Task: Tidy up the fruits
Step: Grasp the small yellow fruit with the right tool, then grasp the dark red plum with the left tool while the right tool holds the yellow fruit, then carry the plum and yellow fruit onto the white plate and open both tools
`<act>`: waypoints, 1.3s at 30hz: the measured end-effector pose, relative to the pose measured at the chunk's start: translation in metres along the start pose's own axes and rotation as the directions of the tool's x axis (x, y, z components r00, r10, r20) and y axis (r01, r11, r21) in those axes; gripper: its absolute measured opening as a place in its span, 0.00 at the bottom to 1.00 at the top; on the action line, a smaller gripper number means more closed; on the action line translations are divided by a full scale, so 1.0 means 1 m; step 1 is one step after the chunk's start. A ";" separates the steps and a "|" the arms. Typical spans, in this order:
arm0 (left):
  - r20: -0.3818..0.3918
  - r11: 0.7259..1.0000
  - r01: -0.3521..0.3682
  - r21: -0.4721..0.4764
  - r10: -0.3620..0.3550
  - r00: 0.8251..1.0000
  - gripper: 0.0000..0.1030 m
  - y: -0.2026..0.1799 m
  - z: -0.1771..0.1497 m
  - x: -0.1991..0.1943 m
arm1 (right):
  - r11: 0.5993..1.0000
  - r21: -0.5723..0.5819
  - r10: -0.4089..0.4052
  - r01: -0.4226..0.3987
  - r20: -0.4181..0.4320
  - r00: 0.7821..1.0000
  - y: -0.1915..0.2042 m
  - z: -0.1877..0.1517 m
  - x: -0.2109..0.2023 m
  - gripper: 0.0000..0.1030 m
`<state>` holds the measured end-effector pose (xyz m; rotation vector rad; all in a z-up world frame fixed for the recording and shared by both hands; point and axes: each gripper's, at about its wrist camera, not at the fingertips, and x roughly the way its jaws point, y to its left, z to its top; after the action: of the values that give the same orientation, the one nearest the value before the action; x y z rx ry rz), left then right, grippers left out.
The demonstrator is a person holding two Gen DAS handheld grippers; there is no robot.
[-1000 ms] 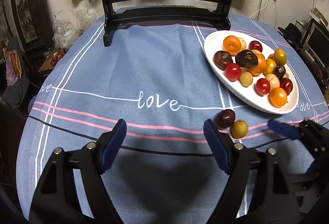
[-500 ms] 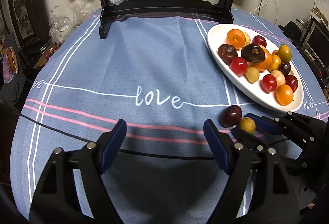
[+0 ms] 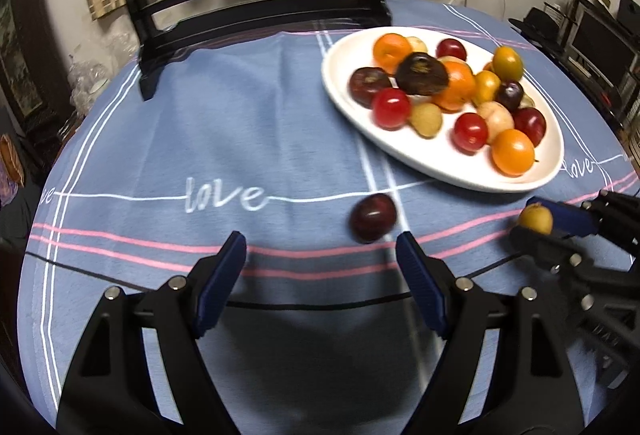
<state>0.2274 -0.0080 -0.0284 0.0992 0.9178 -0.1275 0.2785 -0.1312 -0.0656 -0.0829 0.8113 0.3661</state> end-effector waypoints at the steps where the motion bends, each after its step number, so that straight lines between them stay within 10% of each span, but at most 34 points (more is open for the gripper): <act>1: 0.000 1.000 0.003 0.004 -0.003 1.000 0.77 -0.004 0.001 0.001 | 1.000 0.003 -0.002 0.002 0.001 1.000 -0.002 -0.001 -0.001 0.26; 7: 0.006 0.999 0.008 0.050 -0.009 1.000 0.70 -0.026 0.006 0.009 | 0.999 0.040 0.016 -0.016 0.020 1.000 -0.016 -0.005 -0.008 0.26; 10: -0.032 0.996 0.010 0.086 -0.007 0.999 0.33 -0.032 0.007 0.022 | 0.999 0.047 0.024 -0.025 0.029 0.999 -0.018 -0.004 -0.011 0.26; 39: 0.109 0.988 0.097 0.117 -0.110 0.988 0.31 -0.076 0.054 -0.050 | 0.999 0.026 -0.036 0.032 0.170 0.985 -0.040 0.038 -0.071 0.26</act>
<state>0.2286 -0.0869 0.0419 0.1463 0.8003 -0.2788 0.2745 -0.1808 0.0090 -0.0428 0.6437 0.3271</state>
